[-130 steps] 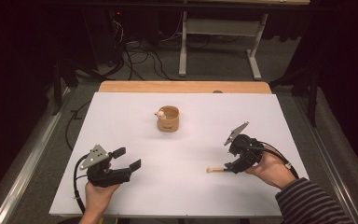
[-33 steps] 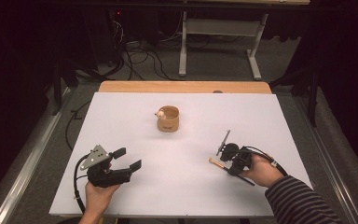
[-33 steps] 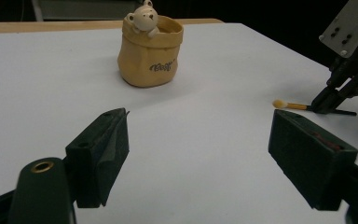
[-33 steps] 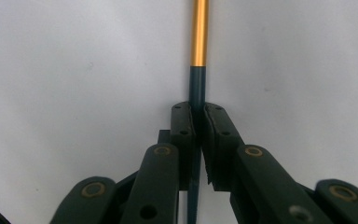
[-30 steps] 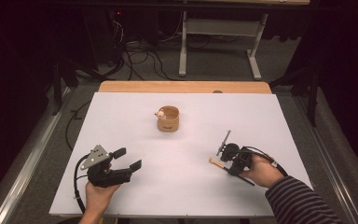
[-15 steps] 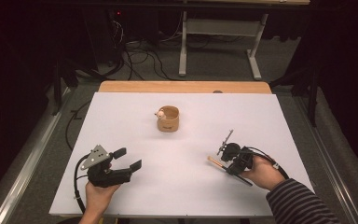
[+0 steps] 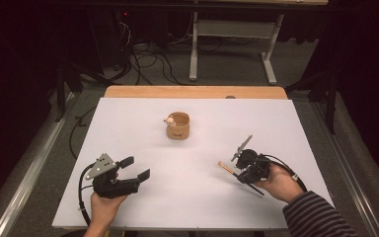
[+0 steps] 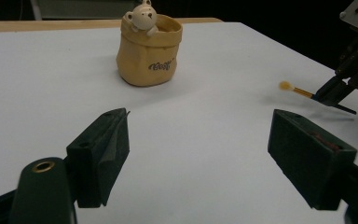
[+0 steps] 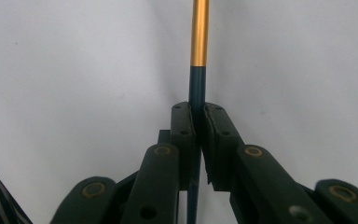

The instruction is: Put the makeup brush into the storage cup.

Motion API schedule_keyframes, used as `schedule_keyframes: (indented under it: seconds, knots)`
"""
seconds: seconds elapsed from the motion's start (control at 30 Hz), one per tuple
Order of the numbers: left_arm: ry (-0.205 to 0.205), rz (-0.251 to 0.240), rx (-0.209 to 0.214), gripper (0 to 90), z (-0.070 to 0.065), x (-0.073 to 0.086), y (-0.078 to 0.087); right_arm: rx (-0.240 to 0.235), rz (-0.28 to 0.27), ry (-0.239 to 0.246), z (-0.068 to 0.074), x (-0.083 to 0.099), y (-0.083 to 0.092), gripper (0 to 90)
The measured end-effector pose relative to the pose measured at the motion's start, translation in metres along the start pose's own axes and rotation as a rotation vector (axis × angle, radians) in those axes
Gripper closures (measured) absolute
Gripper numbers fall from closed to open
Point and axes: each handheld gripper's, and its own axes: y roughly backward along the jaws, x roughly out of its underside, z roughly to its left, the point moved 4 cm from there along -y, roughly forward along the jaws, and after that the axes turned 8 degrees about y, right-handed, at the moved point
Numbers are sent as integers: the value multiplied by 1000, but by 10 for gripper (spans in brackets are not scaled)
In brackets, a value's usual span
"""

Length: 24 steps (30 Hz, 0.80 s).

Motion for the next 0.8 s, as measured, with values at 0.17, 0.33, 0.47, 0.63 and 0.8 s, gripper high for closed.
schedule_keyframes:
  seconds: [0.17, 0.33, 0.47, 0.63, 0.8]
  knots:
    - [0, 2, 0, 214, 0, 0, -1, -3, -34, -4, 2, 0, 5, 854]
    - [0, 3, -1, 215, 0, 0, 0, -11, -84, -10, 4, -2, 10, 854]
    - [1, 1, 1, 215, 0, 0, 0, -21, -124, -21, 8, -2, 13, 855]
    - [-2, 4, 1, 215, 0, 0, -1, -30, -174, -36, 11, 0, 18, 855]
    - [-2, 1, 1, 213, 0, 0, 0, -37, -223, -45, 14, 0, 22, 855]
